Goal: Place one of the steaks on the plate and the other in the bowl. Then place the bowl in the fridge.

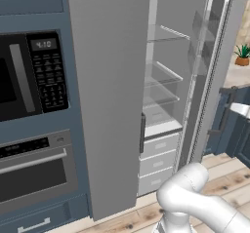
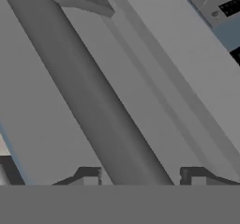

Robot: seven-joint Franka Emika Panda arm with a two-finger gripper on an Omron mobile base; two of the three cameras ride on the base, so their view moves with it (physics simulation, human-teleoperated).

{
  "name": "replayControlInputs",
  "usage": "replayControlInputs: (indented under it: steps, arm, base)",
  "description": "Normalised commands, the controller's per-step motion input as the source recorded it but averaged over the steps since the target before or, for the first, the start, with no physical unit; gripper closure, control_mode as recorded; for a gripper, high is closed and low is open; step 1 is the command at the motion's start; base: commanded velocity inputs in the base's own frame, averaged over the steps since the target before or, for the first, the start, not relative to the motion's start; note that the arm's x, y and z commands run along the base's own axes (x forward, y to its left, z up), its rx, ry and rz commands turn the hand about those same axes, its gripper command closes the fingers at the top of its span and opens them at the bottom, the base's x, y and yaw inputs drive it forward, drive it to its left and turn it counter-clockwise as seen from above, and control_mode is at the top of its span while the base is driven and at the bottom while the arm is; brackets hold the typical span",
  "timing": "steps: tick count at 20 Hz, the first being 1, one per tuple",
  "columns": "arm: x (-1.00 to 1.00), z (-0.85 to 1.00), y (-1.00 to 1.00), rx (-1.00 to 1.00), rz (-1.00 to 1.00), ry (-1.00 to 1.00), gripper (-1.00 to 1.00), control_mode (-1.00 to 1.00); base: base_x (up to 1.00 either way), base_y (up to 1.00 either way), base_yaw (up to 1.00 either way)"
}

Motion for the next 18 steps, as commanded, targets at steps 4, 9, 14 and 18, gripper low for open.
replayControlInputs:
  steps: [4, 9, 14, 18]
  arm:
    - [-0.15, -0.51, -0.78, -0.17, 0.0, 0.01, -1.0, -1.0]
    - [-0.44, -0.57, -0.76, -0.07, -0.26, 0.0, -1.0, -1.0]
    - [-0.89, -0.51, -0.31, -0.16, -0.36, -0.11, -1.0, -1.0]
    - [-0.82, 0.09, 0.18, -0.28, -0.22, -0.26, -1.0, -1.0]
  base:
    - [0.0, 0.0, 0.0]
    - [0.0, 0.0, 0.0]
    - [0.0, 0.0, 0.0]
    - [0.0, 0.0, 0.0]
